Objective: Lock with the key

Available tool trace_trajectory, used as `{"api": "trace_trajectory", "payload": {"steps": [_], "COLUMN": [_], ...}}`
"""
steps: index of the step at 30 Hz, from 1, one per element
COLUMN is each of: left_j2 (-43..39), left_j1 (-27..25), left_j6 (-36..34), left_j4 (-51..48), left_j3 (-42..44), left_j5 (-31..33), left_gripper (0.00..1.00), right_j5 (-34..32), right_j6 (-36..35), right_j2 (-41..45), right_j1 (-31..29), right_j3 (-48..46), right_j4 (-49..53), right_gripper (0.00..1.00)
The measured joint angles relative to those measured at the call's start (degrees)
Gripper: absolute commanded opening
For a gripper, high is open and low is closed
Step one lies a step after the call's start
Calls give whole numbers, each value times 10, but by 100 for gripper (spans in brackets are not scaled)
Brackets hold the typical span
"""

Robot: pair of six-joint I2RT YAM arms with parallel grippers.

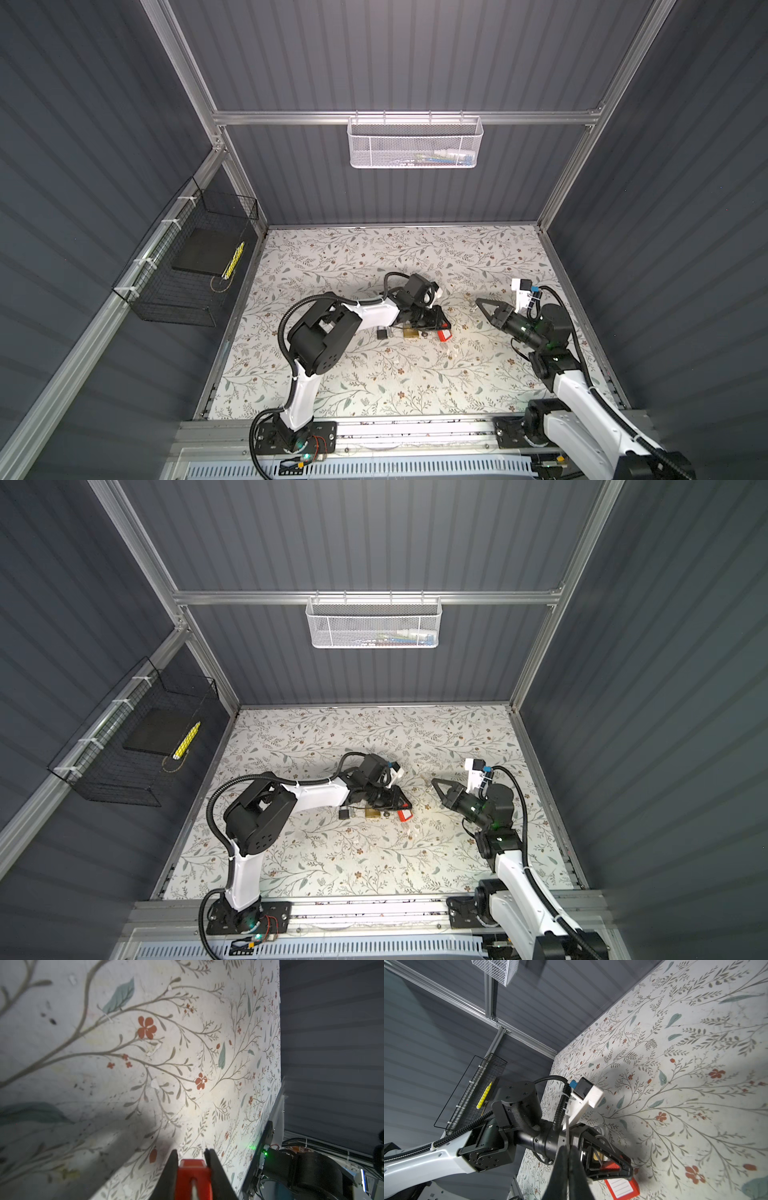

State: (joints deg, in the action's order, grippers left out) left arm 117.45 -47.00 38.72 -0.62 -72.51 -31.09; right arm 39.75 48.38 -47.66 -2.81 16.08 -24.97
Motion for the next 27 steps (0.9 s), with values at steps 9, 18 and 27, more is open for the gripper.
{"api": "trace_trajectory", "payload": {"steps": [9, 18, 27], "left_j2": [3, 14, 19], "left_j1": [0, 0, 0], "left_j6": [-20, -41, -49], "left_j4": [-46, -71, -87], "left_j3": [-17, -38, -57], "left_j5": [26, 41, 56], "left_gripper": [10, 42, 55], "right_j5": [12, 19, 23], "right_j6": [0, 0, 0], "right_j2": [0, -1, -1], "right_j1": [5, 5, 6], "right_j3": [0, 0, 0], "right_j4": [2, 2, 2], "right_gripper": [0, 0, 0]}}
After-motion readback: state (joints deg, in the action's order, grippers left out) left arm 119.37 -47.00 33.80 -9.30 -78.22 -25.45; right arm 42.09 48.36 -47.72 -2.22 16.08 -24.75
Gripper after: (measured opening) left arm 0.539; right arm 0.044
